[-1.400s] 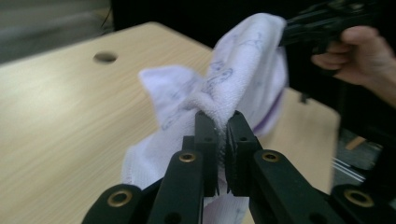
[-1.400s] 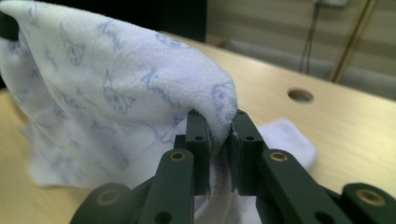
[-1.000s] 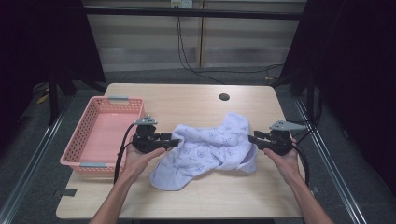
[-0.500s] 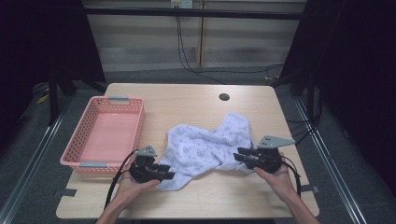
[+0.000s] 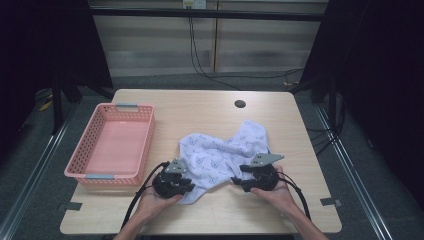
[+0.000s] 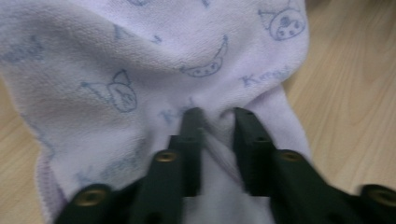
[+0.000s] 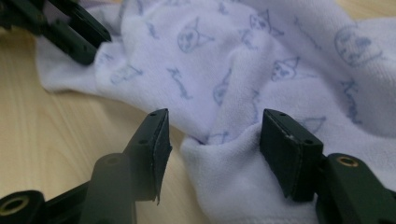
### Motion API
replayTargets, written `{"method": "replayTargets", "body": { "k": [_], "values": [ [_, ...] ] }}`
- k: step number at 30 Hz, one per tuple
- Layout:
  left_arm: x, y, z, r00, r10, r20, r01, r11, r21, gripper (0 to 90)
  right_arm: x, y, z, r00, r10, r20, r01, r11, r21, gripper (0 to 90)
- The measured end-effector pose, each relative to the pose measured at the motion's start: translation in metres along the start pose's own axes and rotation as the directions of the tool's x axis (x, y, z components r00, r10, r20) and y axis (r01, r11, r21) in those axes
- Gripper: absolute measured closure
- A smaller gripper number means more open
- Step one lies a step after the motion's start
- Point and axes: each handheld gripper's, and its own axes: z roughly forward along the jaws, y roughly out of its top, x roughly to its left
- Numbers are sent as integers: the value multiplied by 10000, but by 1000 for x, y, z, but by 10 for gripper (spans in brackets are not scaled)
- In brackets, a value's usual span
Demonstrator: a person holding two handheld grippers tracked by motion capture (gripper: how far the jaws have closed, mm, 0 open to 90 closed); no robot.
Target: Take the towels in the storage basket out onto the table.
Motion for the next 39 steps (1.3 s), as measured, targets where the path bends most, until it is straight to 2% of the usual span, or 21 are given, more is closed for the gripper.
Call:
{"method": "replayTargets", "body": {
  "k": [3,4,5,7,8,10,13,15,20,22,23,25,27,29,30,32,33,35,36,37,39],
  "values": [
    [4,-2,-3,9974,-437,579,448,9988,-177,853,-3,-9,4,9999,-105,4,105,9991,406,394],
    [6,-1,-6,9935,-713,883,754,9962,-438,854,2,-15,6,9970,-764,81,758,9951,631,402],
    [7,-1,-9,9923,-759,981,819,9949,-588,854,2,-15,6,9970,-764,81,758,9951,631,402],
    [7,2,-18,9908,-747,1133,870,9903,-1084,857,6,-15,6,9931,-1068,481,1028,9916,783,518],
    [6,3,-22,9899,-788,1175,937,9874,-1277,866,3,-13,1,9965,-692,470,655,9949,773,658],
    [7,5,-31,9889,-739,1292,945,9824,-1614,870,0,-12,-1,9978,-521,407,492,9964,692,696],
    [10,9,-47,9861,-792,1462,1108,9686,-2228,882,-10,-4,-25,9997,223,31,-223,9997,-40,770],
    [8,14,-57,9868,-761,1431,1109,9608,-2540,885,-15,3,-51,9987,490,-122,-498,9956,-790,779],
    [-3,36,-80,9863,-169,1641,699,9440,-3226,887,-16,14,-77,9971,675,-342,-721,9845,-1599,776],
    [-4,45,-88,9804,-138,1967,845,9307,-3559,887,-15,20,-88,9971,661,-384,-723,9792,-1897,771],
    [-4,51,-91,9806,-102,1960,839,9246,-3716,887,-15,23,-93,9967,670,-451,-749,9756,-2063,772],
    [0,60,-93,9864,-27,1646,635,9287,-3654,887,-18,28,-99,9968,704,-386,-773,9715,-2242,772],
    [8,66,-87,9862,-364,1618,926,9302,-3552,886,-27,32,-98,9964,831,-139,-840,9690,-2322,775],
    [15,66,-74,9877,-594,1444,1034,9417,-3201,886,-42,32,-87,9941,1080,98,-1037,9733,-2050,774],
    [21,64,-62,9903,-742,1177,1049,9541,-2806,885,-58,29,-69,9879,1517,335,-1435,9737,-1768,772],
    [33,61,-45,9922,-951,807,1116,9661,-2330,885,-64,27,-62,9864,1579,462,-1483,9748,-1665,769],
    [46,56,-32,9847,-1530,835,1683,9593,-2266,871,-79,24,-39,9802,1753,917,-1641,9794,-1177,765],
    [50,54,-28,9827,-1632,870,1789,9581,-2235,856,-84,21,-29,9773,1958,811,-1868,9765,-1072,754],
    [53,51,-24,9757,-1865,1152,2080,9535,-2180,826,-86,19,-24,9765,2012,775,-1935,9763,-965,737],
    [54,49,-22,9729,-1882,1345,2138,9535,-2123,777,-88,17,-17,9745,2114,745,-2046,9747,-901,705],
    [51,43,-23,9736,-1825,1369,2075,9576,-1999,705,-86,14,-14,9736,2163,726,-2094,9735,-916,597]
  ]
}}
